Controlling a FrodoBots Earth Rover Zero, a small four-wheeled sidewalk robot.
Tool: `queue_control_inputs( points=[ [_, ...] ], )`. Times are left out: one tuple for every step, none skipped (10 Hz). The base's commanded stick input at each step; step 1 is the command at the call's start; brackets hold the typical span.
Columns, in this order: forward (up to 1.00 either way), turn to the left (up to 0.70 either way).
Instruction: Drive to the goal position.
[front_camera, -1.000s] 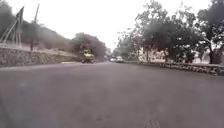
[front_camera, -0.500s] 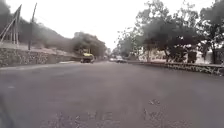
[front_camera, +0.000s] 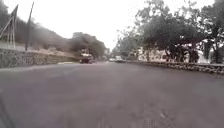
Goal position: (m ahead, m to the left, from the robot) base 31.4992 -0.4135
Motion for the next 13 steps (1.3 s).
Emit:
queue_control_inputs(
  points=[
    [0.7, 0.0],
    [0.7, 0.0],
    [0.7, 0.0],
    [0.7, 0.0],
    [0.7, 0.0],
    [0.7, 0.0],
    [0.7, 0.0],
    [0.7, 0.0],
    [0.7, 0.0],
    [0.7, 0.0],
    [0.7, 0.0],
    [0.7, 0.0],
    [0.7, 0.0]
  ],
)
